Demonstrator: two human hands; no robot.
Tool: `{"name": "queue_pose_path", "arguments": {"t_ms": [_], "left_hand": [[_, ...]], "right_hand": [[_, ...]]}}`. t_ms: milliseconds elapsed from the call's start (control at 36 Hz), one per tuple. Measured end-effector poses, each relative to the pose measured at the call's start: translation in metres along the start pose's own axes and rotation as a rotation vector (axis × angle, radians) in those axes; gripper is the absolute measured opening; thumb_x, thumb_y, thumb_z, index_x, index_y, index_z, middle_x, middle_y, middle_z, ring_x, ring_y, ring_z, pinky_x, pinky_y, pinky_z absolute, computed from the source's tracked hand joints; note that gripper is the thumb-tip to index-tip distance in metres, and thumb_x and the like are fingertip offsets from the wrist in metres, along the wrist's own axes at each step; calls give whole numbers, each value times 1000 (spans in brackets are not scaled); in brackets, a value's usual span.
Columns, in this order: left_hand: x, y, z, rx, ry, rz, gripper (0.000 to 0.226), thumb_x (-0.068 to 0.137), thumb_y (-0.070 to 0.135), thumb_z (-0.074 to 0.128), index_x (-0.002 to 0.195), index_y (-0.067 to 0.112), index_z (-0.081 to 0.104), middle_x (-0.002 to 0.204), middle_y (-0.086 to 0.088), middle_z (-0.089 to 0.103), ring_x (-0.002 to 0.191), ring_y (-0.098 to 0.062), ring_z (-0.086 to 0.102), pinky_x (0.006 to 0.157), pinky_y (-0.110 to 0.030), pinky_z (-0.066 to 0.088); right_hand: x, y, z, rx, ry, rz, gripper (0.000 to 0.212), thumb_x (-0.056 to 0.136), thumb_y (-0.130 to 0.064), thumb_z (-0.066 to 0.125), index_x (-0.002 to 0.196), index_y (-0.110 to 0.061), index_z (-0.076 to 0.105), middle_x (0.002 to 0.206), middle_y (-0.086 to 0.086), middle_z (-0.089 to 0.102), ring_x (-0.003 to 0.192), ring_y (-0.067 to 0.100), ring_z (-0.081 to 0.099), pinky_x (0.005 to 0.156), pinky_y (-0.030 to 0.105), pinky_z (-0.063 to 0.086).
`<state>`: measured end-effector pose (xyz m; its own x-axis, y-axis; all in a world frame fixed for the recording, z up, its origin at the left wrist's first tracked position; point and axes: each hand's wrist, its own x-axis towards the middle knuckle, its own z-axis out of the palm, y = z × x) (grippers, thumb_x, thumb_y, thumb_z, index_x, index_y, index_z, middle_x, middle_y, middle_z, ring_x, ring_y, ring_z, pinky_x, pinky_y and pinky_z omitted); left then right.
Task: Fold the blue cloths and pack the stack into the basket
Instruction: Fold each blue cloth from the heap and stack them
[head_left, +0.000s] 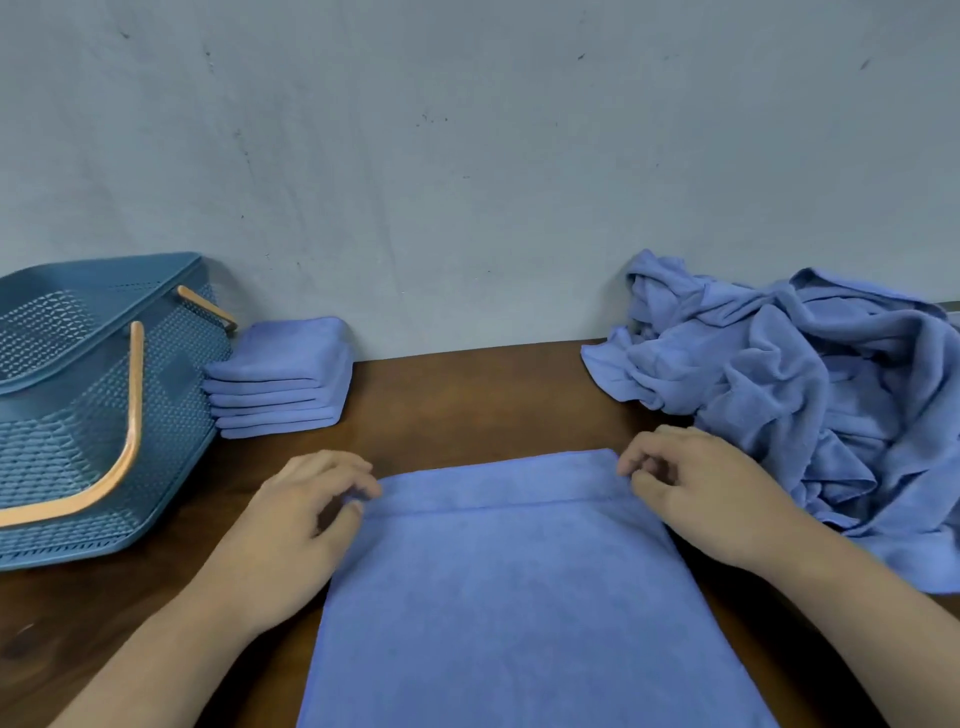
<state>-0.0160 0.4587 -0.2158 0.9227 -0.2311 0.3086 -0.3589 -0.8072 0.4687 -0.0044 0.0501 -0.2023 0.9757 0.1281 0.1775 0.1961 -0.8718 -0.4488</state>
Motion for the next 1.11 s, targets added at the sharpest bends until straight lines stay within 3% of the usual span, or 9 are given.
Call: {"name": "queue_pose_path", "arguments": {"t_ms": [111,278,417,500,611,778,917,1028,1111], "left_hand": [[-3,0,3,61,-76,-22,16,77,39,52,91,44,60,127,32,54,130,4,44,109,-38,40],[-4,10,3,19,-46,-12,3,76,32,54,79,32,54,111,23,59,117,-6,50,95,-35,44],[-6,30,-5,-356,15,-87,14,79,28,48,74,16,49,82,-2,57,82,-26,53,76,-43,39],[-4,40,-1,-616,127,-282,17,92,18,52,77,11,48,72,-10,48,69,-24,40,71,-41,31],[1,37,13,-574,203,-478,10,106,27,60,111,36,62,85,7,74,71,-10,64,80,-41,53],[0,33,3,-556,31,-439,24,101,13,66,114,32,65,85,7,75,68,-6,62,77,-30,51],[-2,31,-7,-529,-100,-398,34,75,33,80,105,41,65,91,5,74,77,-12,64,80,-35,49],[-5,33,-10,-409,-160,-294,31,85,12,76,102,33,61,79,-1,66,68,-13,53,71,-35,43],[-5,41,-15,-637,-56,-260,22,83,8,69,97,17,56,84,-9,64,76,-18,54,75,-39,39]], "right_hand": [[-5,-7,-1,-33,-98,16,9,85,-35,69,84,-38,61,85,-15,61,88,0,54,81,26,42],[-5,-11,4,52,-96,27,21,85,-28,70,71,-28,55,79,-9,58,79,5,52,70,28,39],[-7,-24,-4,511,35,73,32,95,-16,52,67,-14,38,64,-2,35,62,14,30,63,40,28],[-5,-26,2,651,158,150,20,101,-19,59,81,-16,58,65,-4,51,63,12,42,64,35,36],[-1,-31,15,734,114,194,19,104,-26,63,119,-38,61,84,-2,76,64,13,64,63,33,54],[-6,-27,17,559,-20,88,16,94,-29,75,105,-32,64,84,0,73,72,24,59,76,43,51],[-9,-28,15,477,-51,74,21,93,-16,74,100,-32,62,82,-2,70,82,35,62,82,53,54],[-9,-28,14,554,-16,26,21,99,-8,64,93,-28,63,78,1,67,70,25,56,72,37,43],[-7,-32,15,682,93,53,26,103,-4,56,85,-19,67,70,4,56,65,12,43,70,34,34]]}}
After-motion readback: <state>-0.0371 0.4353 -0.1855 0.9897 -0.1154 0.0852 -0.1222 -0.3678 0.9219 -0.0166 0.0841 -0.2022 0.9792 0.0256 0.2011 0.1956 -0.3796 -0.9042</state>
